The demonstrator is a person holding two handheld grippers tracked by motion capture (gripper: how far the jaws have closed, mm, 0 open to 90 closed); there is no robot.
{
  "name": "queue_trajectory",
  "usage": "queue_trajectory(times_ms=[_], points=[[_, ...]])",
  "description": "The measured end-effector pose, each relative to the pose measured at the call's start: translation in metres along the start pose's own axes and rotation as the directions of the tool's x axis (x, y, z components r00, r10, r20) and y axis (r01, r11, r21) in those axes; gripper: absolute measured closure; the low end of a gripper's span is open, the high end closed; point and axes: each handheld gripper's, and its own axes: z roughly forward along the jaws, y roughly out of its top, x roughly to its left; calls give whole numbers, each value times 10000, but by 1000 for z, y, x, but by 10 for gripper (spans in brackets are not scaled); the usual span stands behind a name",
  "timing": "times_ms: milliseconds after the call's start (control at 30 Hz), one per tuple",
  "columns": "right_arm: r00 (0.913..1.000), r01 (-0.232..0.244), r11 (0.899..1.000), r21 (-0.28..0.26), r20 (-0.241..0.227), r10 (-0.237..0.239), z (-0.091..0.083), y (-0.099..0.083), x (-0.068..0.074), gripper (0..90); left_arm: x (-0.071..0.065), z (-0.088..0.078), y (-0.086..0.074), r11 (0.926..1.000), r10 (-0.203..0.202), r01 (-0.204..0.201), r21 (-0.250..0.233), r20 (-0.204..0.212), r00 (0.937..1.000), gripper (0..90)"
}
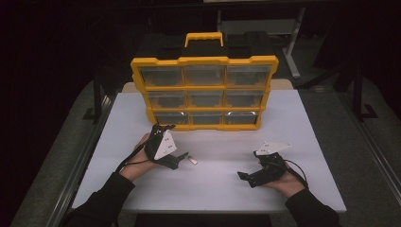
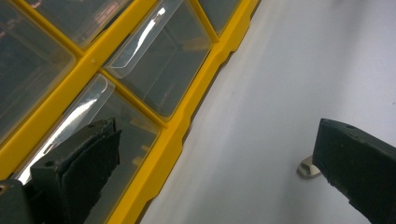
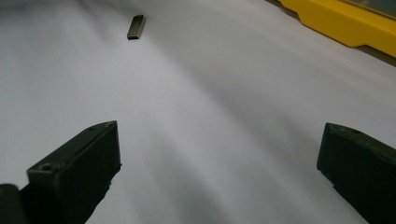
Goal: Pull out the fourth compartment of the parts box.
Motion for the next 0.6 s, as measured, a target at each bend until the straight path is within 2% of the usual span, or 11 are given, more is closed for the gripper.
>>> queue_trajectory(times_ms=[600], points=[[10000, 13, 10000, 3, -8, -13, 0, 0, 0, 0, -3, -2, 1, 9976, 684, -682, 69, -407, 9968, 5]])
